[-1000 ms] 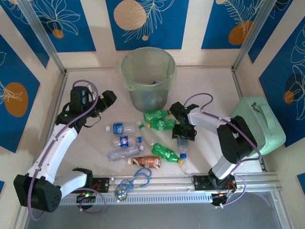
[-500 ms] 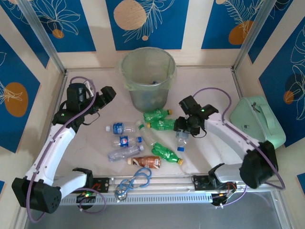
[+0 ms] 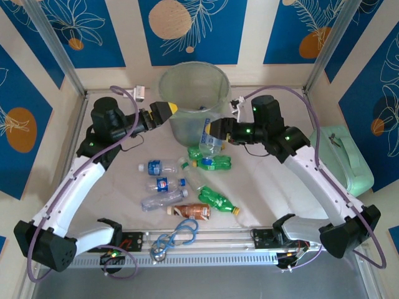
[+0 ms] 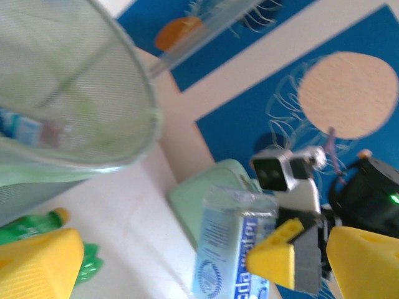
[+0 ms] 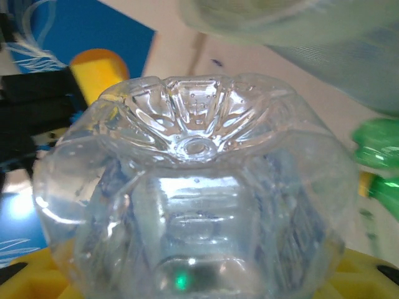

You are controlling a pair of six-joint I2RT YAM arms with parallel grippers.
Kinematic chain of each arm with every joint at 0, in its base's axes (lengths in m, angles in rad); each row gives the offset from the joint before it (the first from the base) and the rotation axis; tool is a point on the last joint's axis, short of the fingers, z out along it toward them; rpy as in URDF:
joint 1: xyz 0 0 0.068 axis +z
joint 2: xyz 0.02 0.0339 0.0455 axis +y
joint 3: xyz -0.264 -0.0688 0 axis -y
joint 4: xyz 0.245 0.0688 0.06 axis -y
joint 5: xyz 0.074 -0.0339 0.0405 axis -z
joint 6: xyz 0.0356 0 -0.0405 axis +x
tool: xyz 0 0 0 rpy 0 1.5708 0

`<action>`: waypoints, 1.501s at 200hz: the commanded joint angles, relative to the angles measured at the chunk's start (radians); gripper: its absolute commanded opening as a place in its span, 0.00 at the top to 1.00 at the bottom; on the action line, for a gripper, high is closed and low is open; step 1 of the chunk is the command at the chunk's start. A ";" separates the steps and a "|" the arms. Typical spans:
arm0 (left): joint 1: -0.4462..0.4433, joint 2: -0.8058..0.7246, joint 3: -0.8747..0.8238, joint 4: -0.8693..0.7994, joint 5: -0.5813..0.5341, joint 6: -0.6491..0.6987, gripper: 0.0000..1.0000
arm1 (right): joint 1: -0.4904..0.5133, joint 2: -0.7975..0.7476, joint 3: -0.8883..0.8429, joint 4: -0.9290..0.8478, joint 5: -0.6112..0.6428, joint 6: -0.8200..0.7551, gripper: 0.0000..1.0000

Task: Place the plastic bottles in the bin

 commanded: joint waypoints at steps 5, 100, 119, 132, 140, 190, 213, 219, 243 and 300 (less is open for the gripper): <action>-0.024 0.015 -0.009 0.194 0.100 -0.076 0.00 | -0.006 0.026 0.050 0.146 -0.204 0.059 0.47; -0.076 0.067 0.014 0.253 0.143 -0.084 0.01 | 0.011 0.075 0.078 0.320 -0.357 0.158 0.48; -0.078 0.078 0.016 0.292 0.144 -0.104 0.00 | 0.038 0.090 0.100 0.309 -0.381 0.141 0.47; -0.080 0.088 0.020 0.322 0.147 -0.123 0.00 | 0.061 0.104 0.123 0.300 -0.400 0.126 0.47; -0.083 0.094 0.021 0.346 0.152 -0.135 0.00 | 0.074 0.116 0.143 0.276 -0.400 0.113 0.47; -0.095 0.109 0.016 0.448 0.190 -0.173 0.00 | 0.105 0.166 0.189 0.288 -0.416 0.116 0.47; -0.095 0.105 0.004 0.481 0.198 -0.188 0.07 | 0.118 0.188 0.213 0.291 -0.429 0.116 0.47; -0.095 0.106 0.002 0.488 0.198 -0.194 0.10 | 0.124 0.191 0.215 0.291 -0.426 0.115 0.47; -0.096 0.116 0.002 0.517 0.201 -0.213 0.25 | 0.128 0.192 0.213 0.309 -0.417 0.127 0.46; -0.089 0.108 -0.012 0.530 0.121 -0.224 0.36 | 0.128 0.173 0.207 0.319 -0.372 0.142 0.46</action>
